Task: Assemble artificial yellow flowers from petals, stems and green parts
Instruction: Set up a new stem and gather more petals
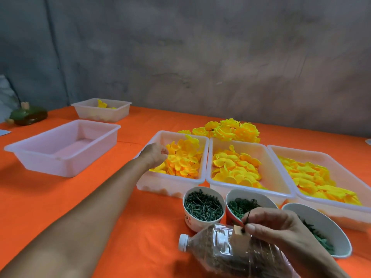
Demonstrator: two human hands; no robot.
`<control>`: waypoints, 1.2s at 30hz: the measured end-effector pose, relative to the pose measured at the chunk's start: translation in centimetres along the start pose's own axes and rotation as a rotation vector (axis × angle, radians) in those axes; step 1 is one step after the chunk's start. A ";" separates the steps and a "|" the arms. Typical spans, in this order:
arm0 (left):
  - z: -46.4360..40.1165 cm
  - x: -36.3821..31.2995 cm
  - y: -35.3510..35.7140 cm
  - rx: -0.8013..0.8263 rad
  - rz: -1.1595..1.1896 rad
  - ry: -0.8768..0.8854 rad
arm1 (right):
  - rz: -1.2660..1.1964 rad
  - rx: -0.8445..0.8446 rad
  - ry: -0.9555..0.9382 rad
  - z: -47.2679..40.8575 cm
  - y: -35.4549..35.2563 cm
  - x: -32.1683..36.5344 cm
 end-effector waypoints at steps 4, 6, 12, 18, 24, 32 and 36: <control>-1.5 0.0 1.0 0.142 -0.129 0.008 | -0.008 0.045 0.070 -0.3 -0.1 0.4; -2.2 -0.2 1.7 0.154 -0.157 0.009 | -0.002 0.073 0.087 -0.4 -0.2 0.6; -3.9 -0.5 2.9 0.209 -0.206 0.003 | -0.013 -0.031 0.104 -1.3 -1.6 0.3; -4.1 -0.1 3.7 0.192 -0.076 -0.026 | -0.025 -0.162 0.035 -2.8 -2.2 0.2; -4.4 0.3 3.2 -0.049 0.121 -0.085 | -0.035 -0.167 0.025 -3.8 -1.5 0.2; -4.5 1.3 3.4 -0.040 -0.002 -0.091 | 0.113 -0.223 -0.095 -6.7 -1.5 1.4; -5.3 0.5 3.9 -0.048 -0.095 -0.025 | 0.250 -0.280 -0.218 -9.8 -1.8 1.9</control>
Point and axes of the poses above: each hand's wrist, its own z-axis away from the middle knuckle, its own y-axis out of the palm, x = y × z, the point moved 2 cm from there along -z, towards the middle knuckle, and after that the axes turned 5 degrees about x, right-handed, at the moved point
